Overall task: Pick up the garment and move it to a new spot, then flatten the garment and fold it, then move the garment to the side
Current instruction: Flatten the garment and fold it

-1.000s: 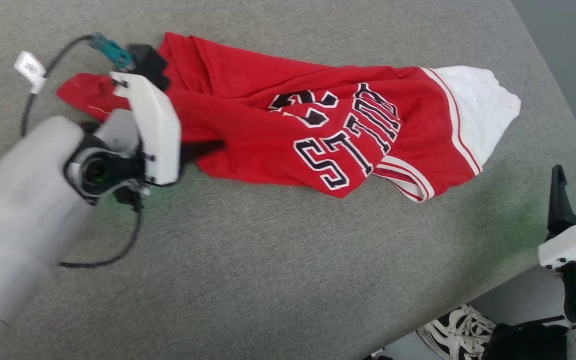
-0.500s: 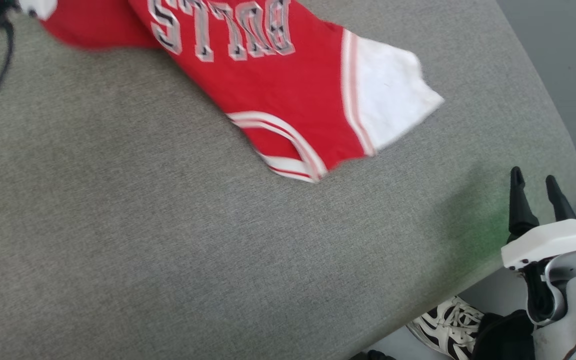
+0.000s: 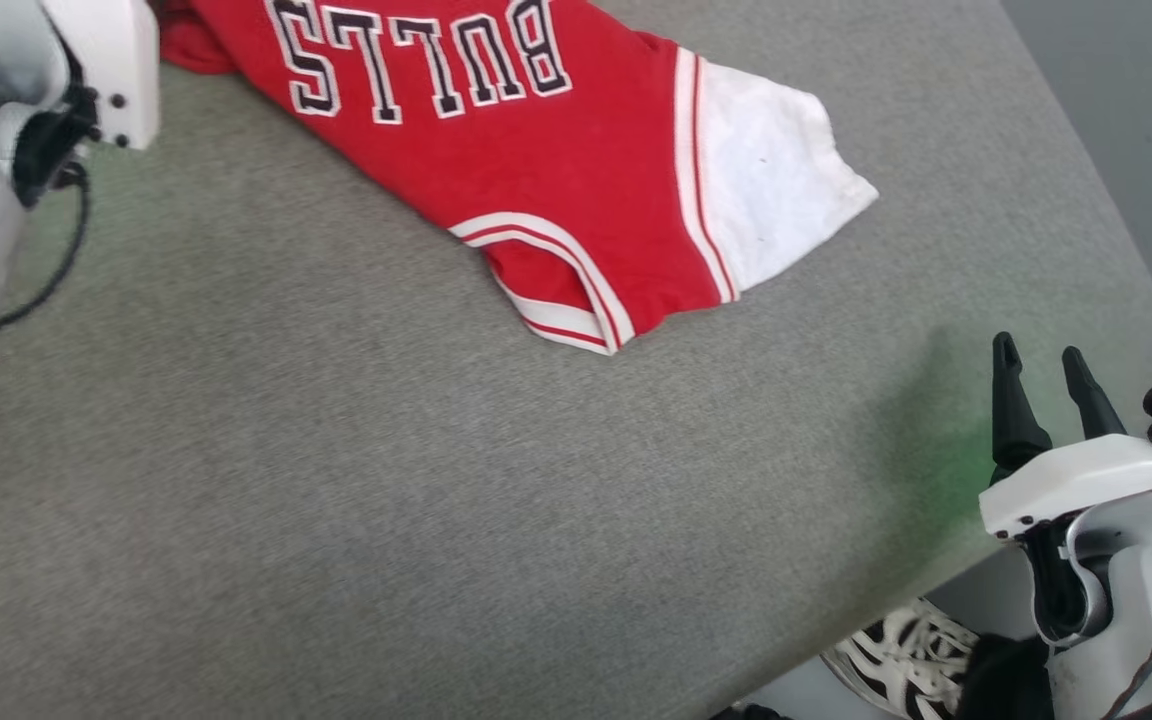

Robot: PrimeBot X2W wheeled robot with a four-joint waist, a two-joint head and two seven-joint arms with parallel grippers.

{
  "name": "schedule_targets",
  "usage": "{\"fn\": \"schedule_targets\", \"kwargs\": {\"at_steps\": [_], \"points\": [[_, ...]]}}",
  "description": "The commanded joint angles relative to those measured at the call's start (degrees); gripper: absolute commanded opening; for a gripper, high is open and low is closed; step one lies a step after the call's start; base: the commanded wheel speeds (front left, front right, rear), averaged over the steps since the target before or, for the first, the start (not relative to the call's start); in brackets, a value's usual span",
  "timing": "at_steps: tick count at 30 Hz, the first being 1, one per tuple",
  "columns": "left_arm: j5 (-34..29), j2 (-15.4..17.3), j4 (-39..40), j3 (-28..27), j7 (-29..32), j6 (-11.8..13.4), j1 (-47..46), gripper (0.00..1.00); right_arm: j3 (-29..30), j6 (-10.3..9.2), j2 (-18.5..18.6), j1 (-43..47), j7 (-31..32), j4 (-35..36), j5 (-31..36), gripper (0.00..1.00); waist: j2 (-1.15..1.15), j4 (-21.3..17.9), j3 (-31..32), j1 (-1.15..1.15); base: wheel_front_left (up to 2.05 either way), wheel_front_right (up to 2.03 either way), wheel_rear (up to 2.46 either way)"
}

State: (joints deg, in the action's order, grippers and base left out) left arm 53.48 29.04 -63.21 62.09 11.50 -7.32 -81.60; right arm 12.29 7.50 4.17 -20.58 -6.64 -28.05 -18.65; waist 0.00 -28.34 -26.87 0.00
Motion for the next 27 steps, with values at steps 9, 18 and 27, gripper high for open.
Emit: {"fn": "schedule_targets", "kwargs": {"at_steps": [9, 18, 27], "points": [[20.42, 2.04, 21.88, 1.70, 26.94, -0.19, 12.07, 1.00, 1.03, -0.02, 0.97, 1.21, 1.19, 1.54, 1.18, 1.00, 0.00, 4.56, 3.41, 0.00, 0.00, 0.00, 0.00], [31.09, -2.47, 26.54, -3.41, 27.09, 0.54, 15.91, 1.00, -0.59, -0.02, 0.01, 0.33, 1.94, 2.70, 0.58, 1.00, 0.00, 2.90, 2.13, 0.00, 0.00, 0.00, 0.00], [32.30, -7.46, 19.28, -6.29, 21.70, 0.86, 13.49, 0.49, -1.81, -0.02, -0.71, 0.80, 0.50, 0.81, -0.16, 1.00, 0.00, -0.50, 1.26, 0.00, 0.00, 0.00, 0.00]]}}
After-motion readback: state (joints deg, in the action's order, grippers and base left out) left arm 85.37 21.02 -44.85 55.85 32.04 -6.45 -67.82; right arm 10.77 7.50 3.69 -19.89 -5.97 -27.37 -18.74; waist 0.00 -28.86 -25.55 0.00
